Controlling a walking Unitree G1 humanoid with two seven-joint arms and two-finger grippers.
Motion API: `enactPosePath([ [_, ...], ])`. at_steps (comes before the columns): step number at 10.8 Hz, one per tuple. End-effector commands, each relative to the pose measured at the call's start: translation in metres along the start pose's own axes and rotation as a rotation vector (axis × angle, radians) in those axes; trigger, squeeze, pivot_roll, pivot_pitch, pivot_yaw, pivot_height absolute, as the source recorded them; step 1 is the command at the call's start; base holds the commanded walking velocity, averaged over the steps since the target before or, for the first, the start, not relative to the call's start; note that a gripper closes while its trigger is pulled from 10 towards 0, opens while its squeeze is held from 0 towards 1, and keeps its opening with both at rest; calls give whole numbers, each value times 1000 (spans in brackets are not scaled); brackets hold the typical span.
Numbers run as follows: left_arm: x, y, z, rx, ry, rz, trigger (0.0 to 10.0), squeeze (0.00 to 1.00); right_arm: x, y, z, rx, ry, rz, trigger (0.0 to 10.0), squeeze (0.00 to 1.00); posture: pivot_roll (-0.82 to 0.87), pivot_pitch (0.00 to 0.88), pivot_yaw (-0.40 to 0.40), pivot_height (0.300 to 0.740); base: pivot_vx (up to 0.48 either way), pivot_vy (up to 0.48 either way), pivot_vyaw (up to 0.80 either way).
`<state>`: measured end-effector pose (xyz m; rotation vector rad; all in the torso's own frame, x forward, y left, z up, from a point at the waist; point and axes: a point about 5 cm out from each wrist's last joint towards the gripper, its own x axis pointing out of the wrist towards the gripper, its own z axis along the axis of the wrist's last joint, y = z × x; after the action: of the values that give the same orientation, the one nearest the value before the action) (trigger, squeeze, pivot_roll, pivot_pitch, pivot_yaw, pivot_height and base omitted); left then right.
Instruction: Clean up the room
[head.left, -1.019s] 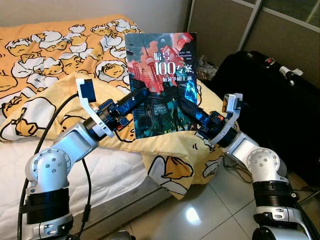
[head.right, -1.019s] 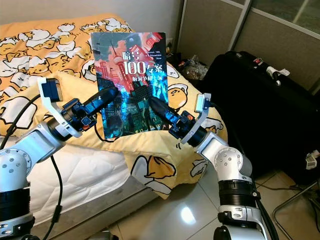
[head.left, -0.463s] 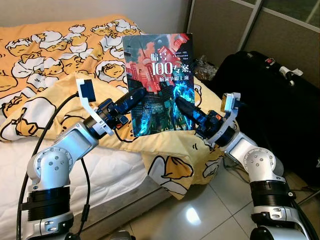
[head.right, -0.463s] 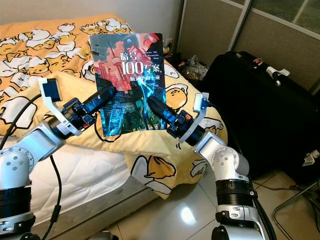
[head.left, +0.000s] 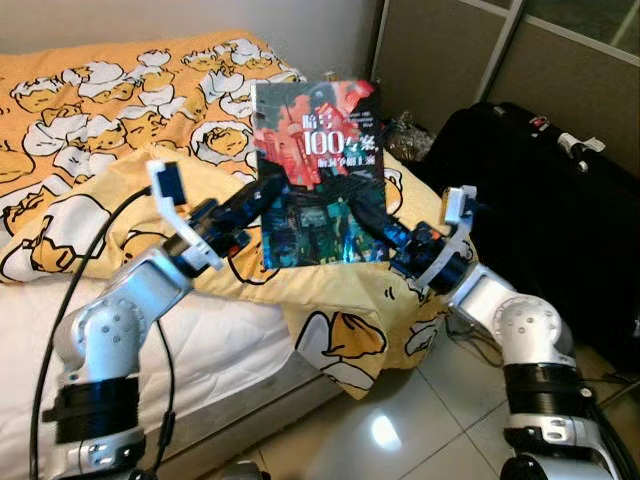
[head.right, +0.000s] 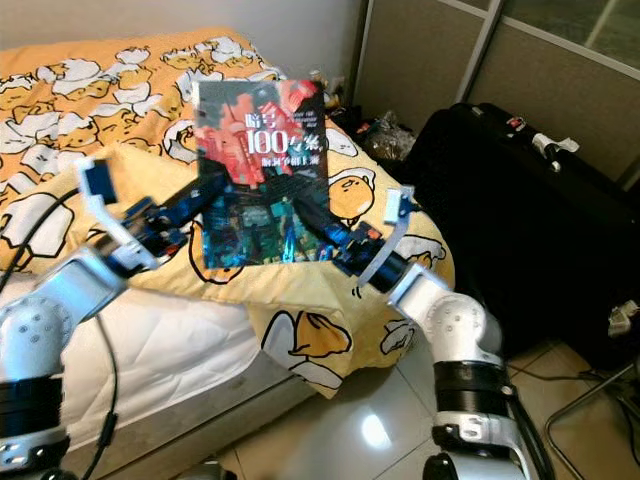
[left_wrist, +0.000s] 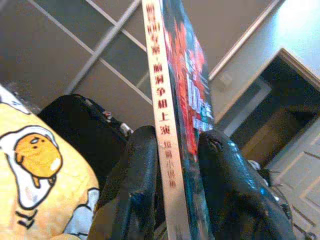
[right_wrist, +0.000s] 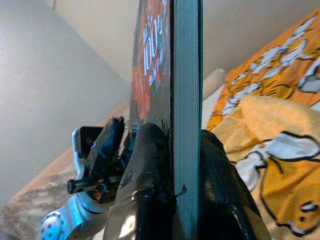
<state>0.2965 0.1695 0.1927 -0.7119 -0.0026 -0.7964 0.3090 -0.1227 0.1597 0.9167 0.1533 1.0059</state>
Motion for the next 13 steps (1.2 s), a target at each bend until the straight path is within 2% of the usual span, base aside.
enactPosePath([
  [1, -3, -3, 7, 25, -25, -9, 10000, 1000, -6, 2, 8, -14, -35, -10, 0, 0, 59, 0, -67, 740, 0, 0, 0],
  [3, -4, 0, 6, 44, -27, 19, 10000, 1000, -9, 1, 9, -17, -32, -45, 0, 0, 54, 0, -64, 740, 0, 0, 0],
  [4, -7, 10, 8, 117, -42, 123, 10000, 1000, -14, 0, 16, -46, -35, -94, 0, 0, 55, 0, -64, 740, 0, 0, 0],
  [5, -12, 19, 11, 185, -61, 211, 10000, 1000, -22, -1, 27, -112, -46, -171, 0, 0, 53, 0, -64, 740, 0, 0, 0],
  [7, -14, 23, 3, 290, 7, 284, 10000, 1000, -33, -10, 38, -228, -106, -310, 0, 0, 50, 0, -59, 740, 0, 0, 0],
  [8, -15, 31, -7, 405, 63, 390, 10000, 1000, -43, -34, 44, -371, -200, -581, 0, 0, 46, 0, -47, 740, 0, 0, 0],
  [9, -16, 36, -14, 541, 109, 480, 10000, 1000, -48, -44, 39, -416, -217, -738, 2392, 0, 47, 0, -43, 740, 0, 0, 0],
  [10, -15, 35, -22, 589, 147, 527, 10000, 1000, -53, -54, 25, -419, -201, -881, 10000, 0, 51, 0, -36, 740, 0, 0, 0],
  [11, -16, 36, -24, 609, 151, 571, 10000, 1000, -49, -57, 12, -456, -117, -904, 10000, 0, 51, 0, -32, 740, 0, 0, 0],
  [12, -17, 37, -25, 653, 151, 602, 10000, 902, -38, -51, 4, -569, -62, -864, 10000, 0, 53, 0, -31, 740, 0, 0, 0],
  [13, -18, 38, -29, 728, 161, 622, 10000, 808, -30, -50, 0, -891, -10, -892, 10000, 0, 64, 0, -44, 740, 0, 0, 0],
])
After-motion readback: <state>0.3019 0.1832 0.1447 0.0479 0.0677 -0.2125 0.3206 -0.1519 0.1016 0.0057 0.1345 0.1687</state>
